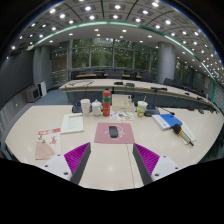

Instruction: Arrange mouse

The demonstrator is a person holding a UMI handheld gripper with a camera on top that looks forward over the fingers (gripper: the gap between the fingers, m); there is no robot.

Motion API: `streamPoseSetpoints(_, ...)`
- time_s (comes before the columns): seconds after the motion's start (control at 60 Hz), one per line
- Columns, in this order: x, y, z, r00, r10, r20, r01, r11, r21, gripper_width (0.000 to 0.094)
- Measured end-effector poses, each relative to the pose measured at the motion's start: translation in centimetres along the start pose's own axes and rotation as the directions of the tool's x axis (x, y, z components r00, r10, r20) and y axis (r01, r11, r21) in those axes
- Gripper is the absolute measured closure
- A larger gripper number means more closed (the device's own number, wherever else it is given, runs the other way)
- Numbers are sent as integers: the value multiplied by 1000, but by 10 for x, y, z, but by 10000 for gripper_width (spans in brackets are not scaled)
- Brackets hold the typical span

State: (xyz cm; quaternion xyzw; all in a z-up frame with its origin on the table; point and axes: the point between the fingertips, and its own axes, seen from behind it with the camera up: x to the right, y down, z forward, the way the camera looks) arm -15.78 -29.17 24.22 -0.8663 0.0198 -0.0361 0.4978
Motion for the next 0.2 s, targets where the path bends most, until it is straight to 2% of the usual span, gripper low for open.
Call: streamPoseSetpoints(0.2,-6,12,-32,1000,-6,2,6,1000,4,78)
